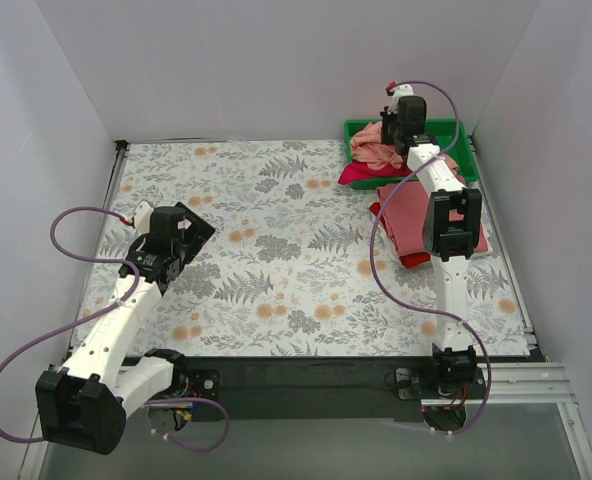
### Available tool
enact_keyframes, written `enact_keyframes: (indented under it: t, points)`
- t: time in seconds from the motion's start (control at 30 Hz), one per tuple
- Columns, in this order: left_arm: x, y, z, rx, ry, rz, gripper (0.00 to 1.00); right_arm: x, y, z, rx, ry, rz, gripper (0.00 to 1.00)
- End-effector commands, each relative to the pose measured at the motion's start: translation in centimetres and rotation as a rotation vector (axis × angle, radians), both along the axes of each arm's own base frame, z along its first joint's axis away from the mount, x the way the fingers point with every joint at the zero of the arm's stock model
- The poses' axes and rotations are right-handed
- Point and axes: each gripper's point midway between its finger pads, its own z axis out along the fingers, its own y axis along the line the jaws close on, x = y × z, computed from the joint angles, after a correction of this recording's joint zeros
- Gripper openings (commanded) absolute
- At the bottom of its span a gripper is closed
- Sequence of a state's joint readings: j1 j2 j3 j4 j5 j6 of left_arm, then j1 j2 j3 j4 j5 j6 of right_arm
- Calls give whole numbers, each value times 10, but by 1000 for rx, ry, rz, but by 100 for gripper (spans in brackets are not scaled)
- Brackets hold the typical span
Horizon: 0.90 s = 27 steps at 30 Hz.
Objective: Fold and stack the t-shirts
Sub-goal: Grab the tshirt from the pile, then move the tshirt to the center of the board
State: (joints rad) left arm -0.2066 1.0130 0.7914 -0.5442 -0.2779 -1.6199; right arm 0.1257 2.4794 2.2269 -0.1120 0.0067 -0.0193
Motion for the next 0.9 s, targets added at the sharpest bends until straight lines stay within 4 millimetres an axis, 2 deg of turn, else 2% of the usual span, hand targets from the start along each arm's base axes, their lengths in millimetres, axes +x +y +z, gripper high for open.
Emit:
enact_keyframes:
  t: [0.0, 0.17, 0.2, 0.23, 0.27, 0.3, 0.33, 0.4, 0.43, 0.47, 0.5, 0.53, 0.63, 0.67, 0.73, 0.8, 0.83, 0.87]
  points:
    - [0, 7, 18, 13, -43, 29, 98, -1, -19, 136, -17, -255, -82, 1]
    - [-3, 9, 23, 9, -59, 42, 98, -17, -47, 228, 27, -425, -191, 1]
    - [-3, 9, 23, 8, -60, 46, 98, -20, -48, 248, 105, -480, -212, 1]
    - [-3, 9, 25, 7, -65, 46, 98, -22, -52, 254, 128, -493, -220, 1]
    - [-3, 9, 26, 8, -67, 45, 98, -28, -58, 272, 154, -523, -230, 1]
    - [-3, 9, 26, 6, -66, 43, 98, -31, -58, 282, 174, -542, -224, 1]
    - [-4, 9, 27, 4, -68, 41, 98, -39, -60, 303, 180, -583, -224, 1]
    - [-3, 9, 28, 5, -71, 43, 98, -49, -57, 329, 194, -633, -204, 1]
    - [-3, 9, 28, 0, -74, 45, 98, -60, -57, 354, 216, -677, -202, 1]
    - [-3, 8, 28, -2, -75, 41, 98, -67, -59, 366, 235, -697, -210, 1]
    - [-2, 7, 29, -5, -75, 40, 98, -74, -57, 376, 245, -711, -197, 1]
    - [-1, 6, 29, -7, -77, 33, 98, -88, -56, 396, 260, -745, -183, 1]
    - [1, 0, 32, -18, -83, 3, 98, -110, -51, 426, 282, -795, -150, 1]
    - [2, -2, 32, -23, -88, -11, 98, -123, -51, 446, 299, -831, -141, 1]
    - [3, -7, 34, -34, -97, -40, 98, -144, -44, 469, 321, -866, -89, 1]
    - [4, -18, 38, -65, -113, -96, 98, -158, -26, 478, 374, -859, 12, 1]
    - [5, -22, 43, -76, -127, -111, 98, -173, -17, 489, 393, -869, 58, 1]
    - [5, -25, 48, -84, -137, -127, 98, -179, -9, 490, 403, -855, 95, 1]
